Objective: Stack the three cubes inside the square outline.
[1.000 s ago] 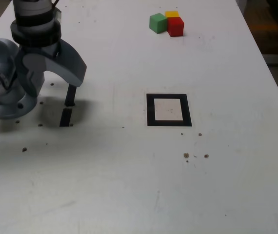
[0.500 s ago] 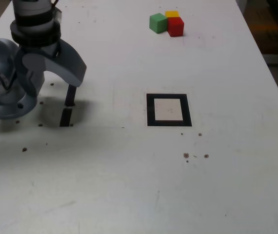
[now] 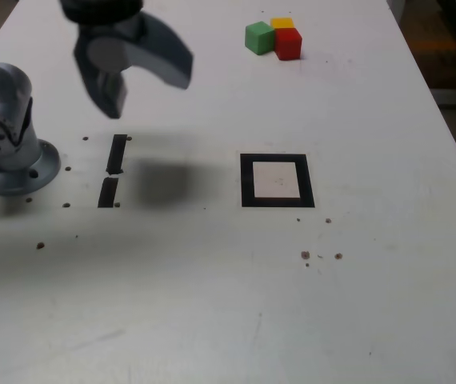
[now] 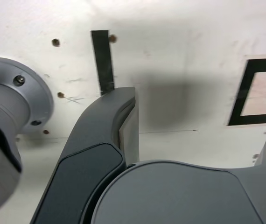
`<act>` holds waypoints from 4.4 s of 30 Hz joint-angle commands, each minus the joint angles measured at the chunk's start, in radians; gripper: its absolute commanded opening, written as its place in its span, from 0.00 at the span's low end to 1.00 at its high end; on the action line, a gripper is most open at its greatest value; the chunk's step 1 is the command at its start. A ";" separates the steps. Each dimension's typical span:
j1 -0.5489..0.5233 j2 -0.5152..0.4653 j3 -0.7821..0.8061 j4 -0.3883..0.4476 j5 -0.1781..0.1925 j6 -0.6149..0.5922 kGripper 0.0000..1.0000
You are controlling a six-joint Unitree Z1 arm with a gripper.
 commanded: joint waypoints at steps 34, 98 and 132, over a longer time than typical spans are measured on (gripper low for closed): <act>0.302 0.737 -1.153 0.369 0.070 0.138 0.99; 0.491 1.116 -1.380 0.354 0.086 0.240 0.84; 0.487 1.137 -1.422 0.346 0.061 0.203 0.49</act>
